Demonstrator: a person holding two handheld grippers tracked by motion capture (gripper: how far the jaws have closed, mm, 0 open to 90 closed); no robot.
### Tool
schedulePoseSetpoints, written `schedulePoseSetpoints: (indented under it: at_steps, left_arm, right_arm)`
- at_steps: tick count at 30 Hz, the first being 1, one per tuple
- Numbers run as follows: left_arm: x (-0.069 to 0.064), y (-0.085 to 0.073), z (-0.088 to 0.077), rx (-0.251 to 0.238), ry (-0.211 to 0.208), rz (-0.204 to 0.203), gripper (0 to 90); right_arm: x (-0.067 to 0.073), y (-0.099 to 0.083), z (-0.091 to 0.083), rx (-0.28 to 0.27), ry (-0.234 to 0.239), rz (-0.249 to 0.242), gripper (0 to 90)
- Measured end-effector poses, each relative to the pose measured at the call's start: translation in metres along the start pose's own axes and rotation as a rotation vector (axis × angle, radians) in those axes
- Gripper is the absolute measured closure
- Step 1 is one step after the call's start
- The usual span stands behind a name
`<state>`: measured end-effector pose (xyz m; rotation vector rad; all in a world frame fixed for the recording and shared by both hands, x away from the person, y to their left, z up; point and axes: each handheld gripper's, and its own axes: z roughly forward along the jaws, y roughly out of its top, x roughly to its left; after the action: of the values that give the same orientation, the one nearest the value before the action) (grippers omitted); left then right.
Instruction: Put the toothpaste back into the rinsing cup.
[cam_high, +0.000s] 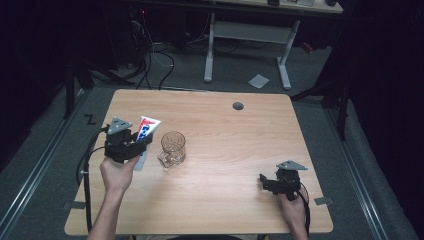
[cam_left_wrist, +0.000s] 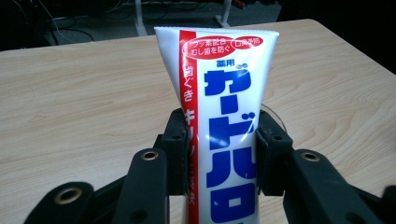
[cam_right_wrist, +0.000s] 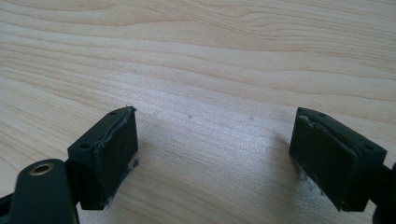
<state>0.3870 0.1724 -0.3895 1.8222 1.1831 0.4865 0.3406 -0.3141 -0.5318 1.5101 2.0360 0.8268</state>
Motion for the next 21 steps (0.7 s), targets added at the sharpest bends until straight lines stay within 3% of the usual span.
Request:
schedulePoseSetpoints:
  at_steps: [21]
  left_arm:
    - [-0.018, 0.019, 0.018, 0.013, -0.035, 0.039, 62.7]
  right_arm:
    - [0.0, 0.0, 0.0, -0.001, -0.001, 0.0, 15.1]
